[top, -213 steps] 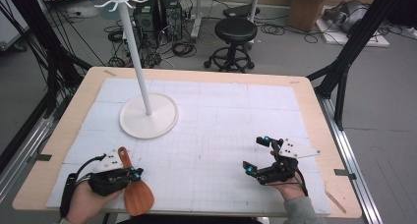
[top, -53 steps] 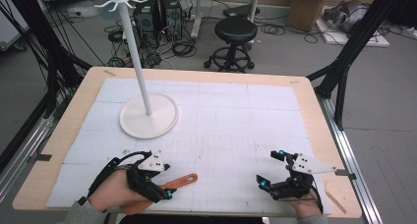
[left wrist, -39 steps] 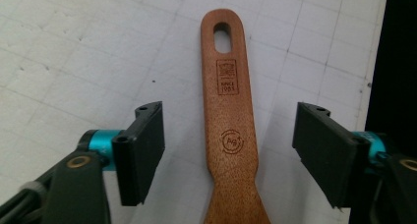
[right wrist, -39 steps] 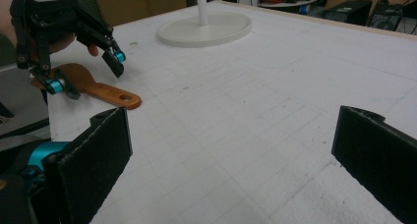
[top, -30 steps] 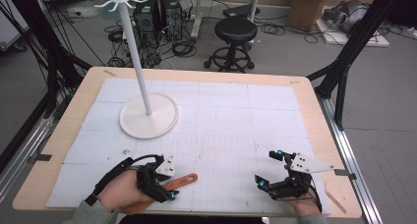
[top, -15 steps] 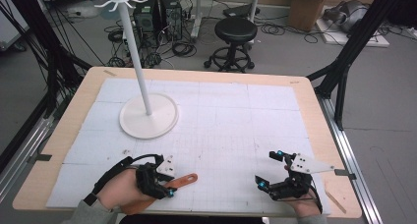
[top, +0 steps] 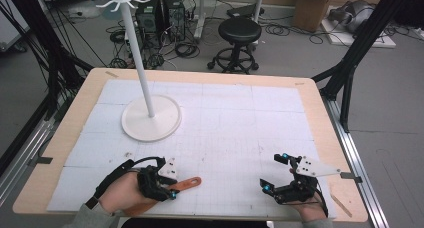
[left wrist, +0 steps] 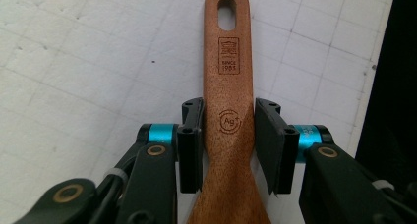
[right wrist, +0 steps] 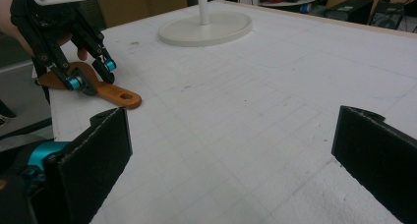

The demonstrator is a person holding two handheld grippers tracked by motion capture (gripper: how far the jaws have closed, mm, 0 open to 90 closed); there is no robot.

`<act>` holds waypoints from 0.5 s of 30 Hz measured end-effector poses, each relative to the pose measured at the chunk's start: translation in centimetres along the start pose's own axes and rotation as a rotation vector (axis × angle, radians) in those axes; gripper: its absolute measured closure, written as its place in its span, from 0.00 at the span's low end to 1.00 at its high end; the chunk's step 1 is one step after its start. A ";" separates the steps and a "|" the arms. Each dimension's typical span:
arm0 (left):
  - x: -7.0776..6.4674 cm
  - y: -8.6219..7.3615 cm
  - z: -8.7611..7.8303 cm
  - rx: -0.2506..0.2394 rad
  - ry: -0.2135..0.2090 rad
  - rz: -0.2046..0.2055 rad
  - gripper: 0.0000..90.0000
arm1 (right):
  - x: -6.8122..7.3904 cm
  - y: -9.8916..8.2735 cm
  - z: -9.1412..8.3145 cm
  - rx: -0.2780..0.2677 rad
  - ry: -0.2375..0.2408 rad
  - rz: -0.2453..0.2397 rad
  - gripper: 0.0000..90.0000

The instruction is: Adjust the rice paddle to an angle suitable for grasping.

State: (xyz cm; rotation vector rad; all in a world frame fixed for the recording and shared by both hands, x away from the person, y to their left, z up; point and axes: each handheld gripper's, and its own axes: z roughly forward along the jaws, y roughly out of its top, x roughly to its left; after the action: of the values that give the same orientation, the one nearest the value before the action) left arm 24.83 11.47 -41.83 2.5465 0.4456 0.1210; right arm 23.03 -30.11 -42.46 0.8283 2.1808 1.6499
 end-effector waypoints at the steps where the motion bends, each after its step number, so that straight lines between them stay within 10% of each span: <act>1: 0.1 0.0 -0.2 -0.009 -0.005 -0.005 0.72 | 0.0 0.0 0.0 -0.001 0.000 -0.002 0.00; 15: 0.6 0.0 -4.6 -0.172 0.013 -0.041 0.72 | -0.1 0.0 0.0 -0.001 0.001 -0.004 0.00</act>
State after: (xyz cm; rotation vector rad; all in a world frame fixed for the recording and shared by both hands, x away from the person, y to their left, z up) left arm 24.59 14.05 -37.93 2.3684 0.4709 0.1543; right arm 23.08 -30.12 -42.46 0.8223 2.1806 1.6496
